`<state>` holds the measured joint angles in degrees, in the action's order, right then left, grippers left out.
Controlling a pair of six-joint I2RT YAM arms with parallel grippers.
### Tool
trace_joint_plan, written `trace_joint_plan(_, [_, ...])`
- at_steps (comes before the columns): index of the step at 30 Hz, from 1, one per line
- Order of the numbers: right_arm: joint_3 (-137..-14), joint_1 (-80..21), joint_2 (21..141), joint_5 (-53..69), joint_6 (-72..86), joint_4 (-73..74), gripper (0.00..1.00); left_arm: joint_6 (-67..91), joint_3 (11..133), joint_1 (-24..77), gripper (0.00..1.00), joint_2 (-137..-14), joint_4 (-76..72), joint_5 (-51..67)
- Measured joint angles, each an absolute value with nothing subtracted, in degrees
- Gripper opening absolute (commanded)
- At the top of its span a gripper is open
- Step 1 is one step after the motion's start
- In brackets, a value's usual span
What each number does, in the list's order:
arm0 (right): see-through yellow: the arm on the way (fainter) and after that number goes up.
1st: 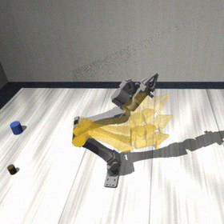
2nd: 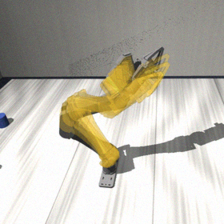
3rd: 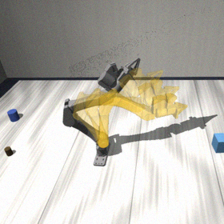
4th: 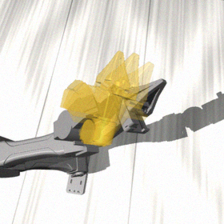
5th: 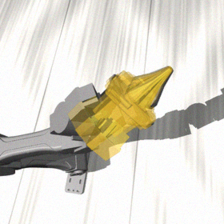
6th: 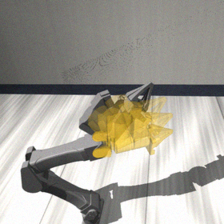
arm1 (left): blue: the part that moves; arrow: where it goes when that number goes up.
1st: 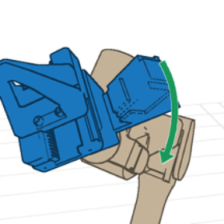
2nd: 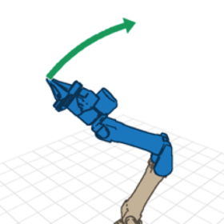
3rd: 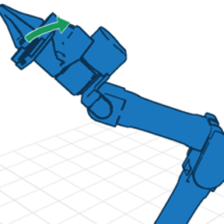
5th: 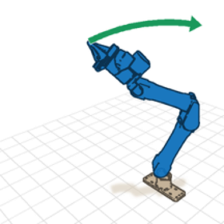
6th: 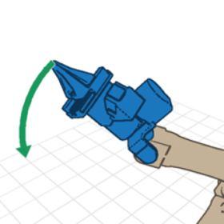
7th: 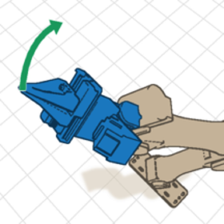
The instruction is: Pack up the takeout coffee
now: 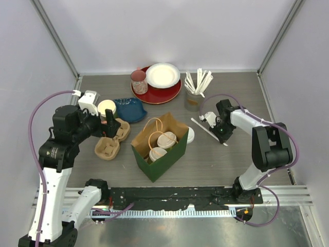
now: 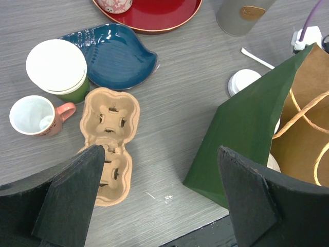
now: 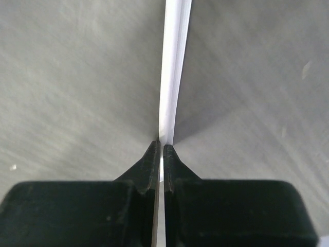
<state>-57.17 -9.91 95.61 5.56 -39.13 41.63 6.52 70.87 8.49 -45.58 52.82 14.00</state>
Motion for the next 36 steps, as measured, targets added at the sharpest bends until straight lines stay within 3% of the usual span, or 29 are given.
trace_joint_plan(4, [-53.71,-9.82,91.64,1.8,-40.66,47.18,0.02,6.31,70.08,8.51,0.95,-45.58,52.4,14.02])
trace_joint_plan(8, [-48.53,-8.75,86.96,-2.39,-40.64,51.66,0.53,5.72,69.34,8.82,0.95,-45.39,51.96,14.02])
trace_joint_plan(9, [-47.75,-8.49,86.32,-3.16,-40.21,52.45,0.58,5.54,69.17,8.97,0.95,-45.23,51.86,14.02])
trace_joint_plan(10, [-47.13,-8.27,85.71,-3.68,-40.32,53.3,0.86,5.43,69.01,9.06,0.95,-45.08,51.77,14.0])
trace_joint_plan(14, [-48.07,-7.97,84.34,-2.13,-40.12,53.93,0.89,5.21,68.31,9.34,0.95,-44.71,51.24,13.91])
trace_joint_plan(16, [-49.39,-8.49,83.85,-0.01,-40.01,52.93,0.88,5.21,68.05,9.37,0.95,-44.58,51.07,13.89])
trace_joint_plan(22, [-50.96,-15.59,85.21,3.49,-42.44,49.69,0.73,5.28,67.68,9.37,0.95,-44.66,50.3,13.96])
trace_joint_plan(25, [-51.83,-18.68,89.41,4.84,-44.58,48.88,0.59,5.28,67.68,9.37,0.95,-44.66,50.22,13.96])
trace_joint_plan(28, [-52.64,-19.66,92.9,4.16,-45.63,48.58,0.38,5.28,67.68,9.37,0.95,-44.66,49.95,13.96])
trace_joint_plan(29, [-53.1,-19.92,93.45,3.6,-45.87,48.29,0.18,5.28,67.68,9.37,0.95,-44.66,49.95,13.96])
trace_joint_plan(31, [-54.04,-20.21,94.7,2.66,-45.91,48.42,0.02,5.28,67.68,9.37,0.95,-44.64,49.93,13.96])
trace_joint_plan(36, [-54.43,-22.35,95.24,0.01,-45.06,49.84,0.01,5.26,67.68,9.37,0.95,-44.62,49.95,13.91])
